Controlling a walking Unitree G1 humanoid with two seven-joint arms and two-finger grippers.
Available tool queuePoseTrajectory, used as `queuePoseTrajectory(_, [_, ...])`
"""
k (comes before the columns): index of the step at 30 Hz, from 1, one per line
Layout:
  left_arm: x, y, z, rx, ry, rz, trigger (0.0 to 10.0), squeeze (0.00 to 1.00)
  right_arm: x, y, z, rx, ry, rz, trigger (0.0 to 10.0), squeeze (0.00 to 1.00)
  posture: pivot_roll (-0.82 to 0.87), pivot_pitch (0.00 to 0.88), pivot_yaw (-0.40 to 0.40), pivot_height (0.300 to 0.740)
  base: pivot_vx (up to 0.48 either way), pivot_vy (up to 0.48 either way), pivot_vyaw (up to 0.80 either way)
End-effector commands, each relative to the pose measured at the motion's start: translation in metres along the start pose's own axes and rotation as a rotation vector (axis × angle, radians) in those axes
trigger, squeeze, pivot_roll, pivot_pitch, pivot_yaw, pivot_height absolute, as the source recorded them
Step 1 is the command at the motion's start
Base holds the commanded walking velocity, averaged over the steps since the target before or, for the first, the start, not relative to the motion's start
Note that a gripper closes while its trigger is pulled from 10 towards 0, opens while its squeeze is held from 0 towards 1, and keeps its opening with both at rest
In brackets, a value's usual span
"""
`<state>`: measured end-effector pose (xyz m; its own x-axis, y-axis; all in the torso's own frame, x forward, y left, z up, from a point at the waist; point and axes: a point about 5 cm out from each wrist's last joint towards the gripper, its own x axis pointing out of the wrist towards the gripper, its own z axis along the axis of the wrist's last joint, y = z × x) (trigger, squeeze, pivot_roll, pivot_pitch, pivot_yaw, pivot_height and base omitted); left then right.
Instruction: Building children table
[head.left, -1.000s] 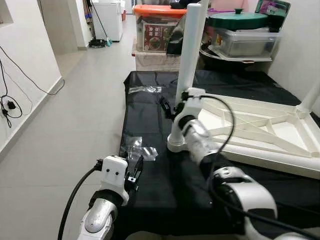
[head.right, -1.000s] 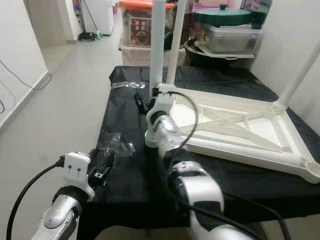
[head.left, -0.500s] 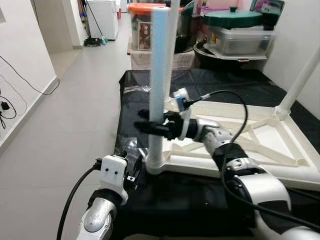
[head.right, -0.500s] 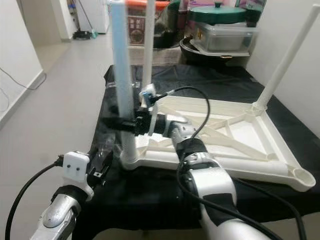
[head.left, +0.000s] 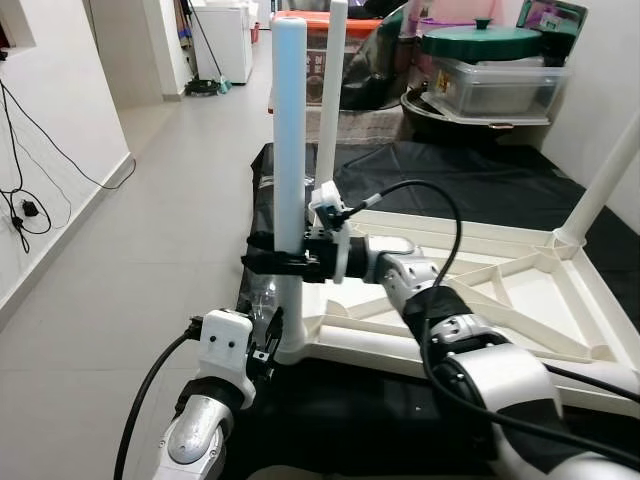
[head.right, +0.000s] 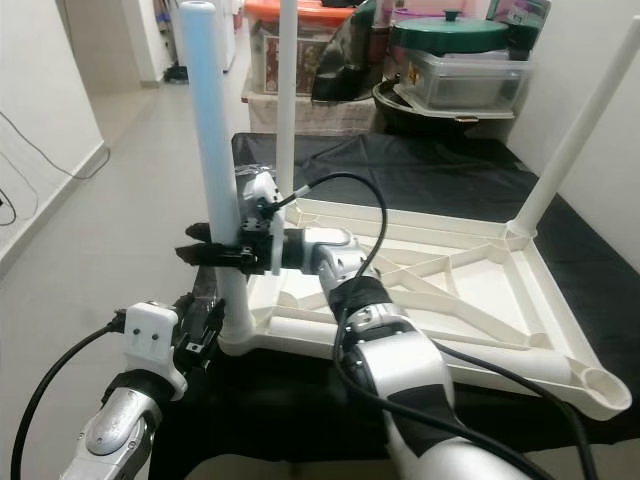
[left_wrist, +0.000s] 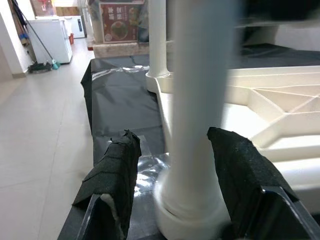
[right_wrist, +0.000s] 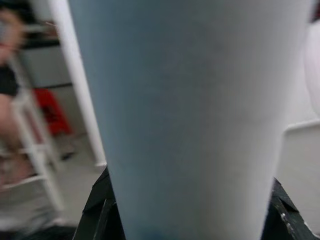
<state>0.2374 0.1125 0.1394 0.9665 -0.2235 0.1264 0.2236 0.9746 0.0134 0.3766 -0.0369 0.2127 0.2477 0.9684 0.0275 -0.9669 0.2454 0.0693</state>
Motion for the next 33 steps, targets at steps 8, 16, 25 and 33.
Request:
queuePoseTrajectory(8, [-0.002, 0.0, -0.003, 0.005, 0.016, 0.002, 10.0, 0.0, -0.06, -0.051, -0.034, 0.12, 0.04, -1.26, 0.0, 0.0, 0.03, 0.0, -0.05, 0.74, 0.0, 0.0, 0.0])
queuePoseTrajectory(16, [-0.002, 0.0, -0.004, 0.004, 0.017, 0.0, 10.0, 0.0, -0.054, -0.041, -0.051, 0.247, -0.002, -1.431, 0.0, 0.0, 0.03, 0.0, -0.049, 0.74, 0.0, 0.0, 0.0])
queuePoseTrajectory(25, [-0.002, 0.0, -0.005, 0.005, 0.018, -0.001, 10.0, 0.0, -0.017, -0.032, -0.025, 0.211, -0.184, -1.207, 10.0, 1.0, 0.03, 0.0, -0.053, 0.74, 0.0, 0.0, 0.0])
queuePoseTrajectory(33, [-0.002, 0.0, -0.005, 0.003, 0.019, -0.001, 10.0, 0.0, -0.014, -0.032, -0.006, 0.192, -0.263, -0.849, 10.0, 0.0, 0.02, 0.0, -0.049, 0.74, 0.0, 0.0, 0.0])
